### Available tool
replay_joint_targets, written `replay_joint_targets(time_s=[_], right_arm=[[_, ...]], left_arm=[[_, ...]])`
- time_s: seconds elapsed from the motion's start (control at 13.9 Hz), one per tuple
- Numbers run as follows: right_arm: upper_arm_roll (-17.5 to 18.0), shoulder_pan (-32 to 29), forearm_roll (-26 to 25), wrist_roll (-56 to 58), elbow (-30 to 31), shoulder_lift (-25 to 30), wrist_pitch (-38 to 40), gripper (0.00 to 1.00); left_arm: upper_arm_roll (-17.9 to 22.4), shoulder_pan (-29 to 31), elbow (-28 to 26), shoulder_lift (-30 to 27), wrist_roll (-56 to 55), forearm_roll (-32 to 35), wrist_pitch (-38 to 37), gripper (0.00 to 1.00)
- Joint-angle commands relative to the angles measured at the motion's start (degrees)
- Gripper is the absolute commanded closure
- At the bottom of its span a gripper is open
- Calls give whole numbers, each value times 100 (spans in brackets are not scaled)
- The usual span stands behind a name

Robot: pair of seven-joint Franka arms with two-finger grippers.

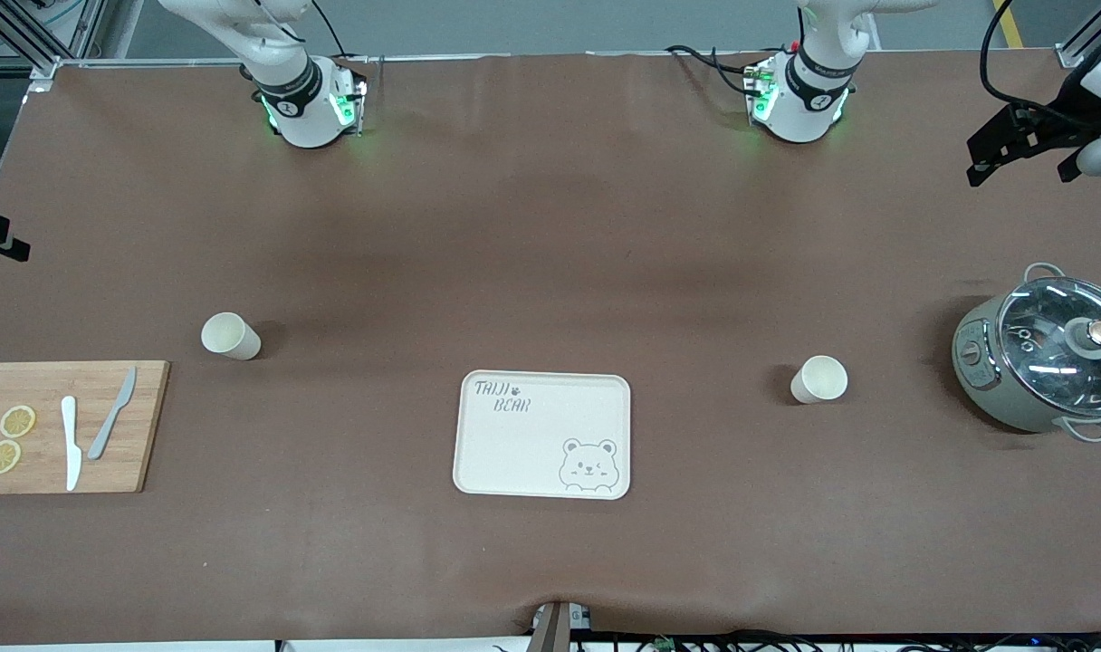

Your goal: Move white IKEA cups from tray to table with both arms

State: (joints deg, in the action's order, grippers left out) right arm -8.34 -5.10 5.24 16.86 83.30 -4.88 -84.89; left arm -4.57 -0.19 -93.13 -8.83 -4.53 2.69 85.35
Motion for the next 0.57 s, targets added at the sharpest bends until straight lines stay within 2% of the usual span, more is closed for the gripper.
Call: replay_joint_targets(time_s=[0.0, 0.29, 0.5], right_arm=[[148, 104, -128, -139, 512, 532, 59, 0], [201, 220, -268, -42, 538, 725, 480, 0], [350, 386, -680, -138, 407, 770, 508, 0]], left_arm=[[9, -7, -100, -118, 75, -163, 25, 0], [0, -16, -109, -110, 75, -251, -19, 0], [0, -24, -100, -57, 75, -252, -10, 0]])
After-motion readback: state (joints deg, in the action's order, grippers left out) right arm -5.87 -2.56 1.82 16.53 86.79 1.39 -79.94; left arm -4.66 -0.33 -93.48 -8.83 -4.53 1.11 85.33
